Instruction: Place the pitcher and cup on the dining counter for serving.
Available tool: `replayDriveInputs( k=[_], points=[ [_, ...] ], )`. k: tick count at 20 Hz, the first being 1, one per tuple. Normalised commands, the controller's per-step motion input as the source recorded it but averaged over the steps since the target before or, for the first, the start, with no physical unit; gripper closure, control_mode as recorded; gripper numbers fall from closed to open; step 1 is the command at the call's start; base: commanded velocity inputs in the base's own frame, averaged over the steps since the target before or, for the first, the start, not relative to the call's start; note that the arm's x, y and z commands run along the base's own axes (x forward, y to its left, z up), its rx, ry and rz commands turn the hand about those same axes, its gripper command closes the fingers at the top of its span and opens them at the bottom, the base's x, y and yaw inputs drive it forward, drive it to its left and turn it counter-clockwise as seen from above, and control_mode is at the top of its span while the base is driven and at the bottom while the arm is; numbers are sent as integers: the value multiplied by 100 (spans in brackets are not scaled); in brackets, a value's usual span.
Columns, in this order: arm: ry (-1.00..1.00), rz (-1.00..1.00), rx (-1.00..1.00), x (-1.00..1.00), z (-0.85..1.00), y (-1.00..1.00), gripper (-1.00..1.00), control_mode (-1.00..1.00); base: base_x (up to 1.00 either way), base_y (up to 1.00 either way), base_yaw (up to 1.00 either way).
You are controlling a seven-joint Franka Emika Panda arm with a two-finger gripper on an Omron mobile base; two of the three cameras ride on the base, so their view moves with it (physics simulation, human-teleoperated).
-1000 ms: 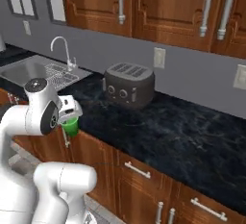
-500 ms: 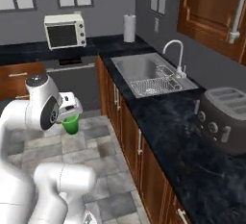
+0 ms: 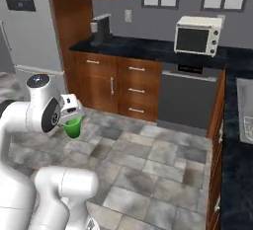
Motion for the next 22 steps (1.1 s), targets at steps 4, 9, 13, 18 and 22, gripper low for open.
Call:
replayDriveInputs(
  k=[4,9,13,18,22],
  points=[
    [0,0,0,0,0,0,100,100,54,0,80],
    [0,0,0,0,0,0,100,100,88,0,70],
    [0,0,0,0,0,0,100,100,97,0,65],
    [0,0,0,0,0,0,100,100,100,0,56],
    [0,0,0,0,0,0,100,100,100,0,47]
  ],
)
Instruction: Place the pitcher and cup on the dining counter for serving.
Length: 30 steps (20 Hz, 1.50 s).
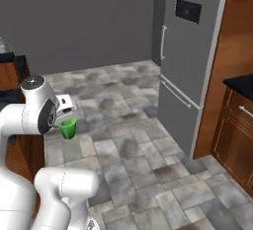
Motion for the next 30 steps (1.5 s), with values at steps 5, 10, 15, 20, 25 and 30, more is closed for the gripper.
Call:
replayDriveInputs(
  k=[5,10,15,20,25,30],
  points=[
    [0,0,0,0,0,0,100,100,100,-17,36],
    [0,0,0,0,0,0,100,100,100,-41,27],
    [0,0,0,0,0,0,100,100,100,-44,27],
    [0,0,0,0,0,0,100,100,100,-41,28],
    [0,0,0,0,0,0,100,100,100,-22,58],
    [0,0,0,0,0,0,100,100,100,-22,64]
  ],
)
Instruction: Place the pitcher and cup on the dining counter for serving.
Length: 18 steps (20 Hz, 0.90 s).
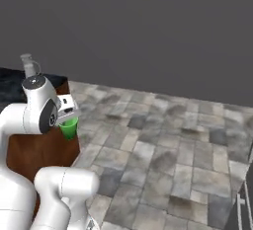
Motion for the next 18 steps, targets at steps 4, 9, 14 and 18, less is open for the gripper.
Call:
replayDriveInputs(
  k=[4,9,14,18],
  points=[
    [0,0,0,0,0,0,100,100,100,-25,60],
    [0,0,0,0,0,0,100,100,100,-41,55],
    [0,0,0,0,0,0,100,100,100,-71,45],
    [0,0,0,0,0,0,100,100,64,-35,82]
  ],
)
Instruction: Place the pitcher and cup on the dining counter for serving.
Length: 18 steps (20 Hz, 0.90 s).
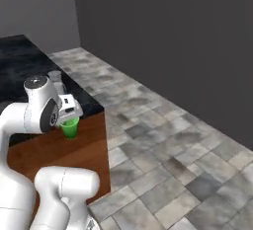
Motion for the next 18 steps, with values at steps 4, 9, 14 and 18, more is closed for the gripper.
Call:
replayDriveInputs(
  k=[4,9,14,18],
  points=[
    [0,0,0,0,0,0,100,100,34,-14,95],
    [0,0,0,0,0,0,100,100,34,-26,91],
    [0,0,0,0,0,0,100,100,62,-47,45],
    [0,0,0,0,0,0,100,100,44,-14,5]
  ],
)
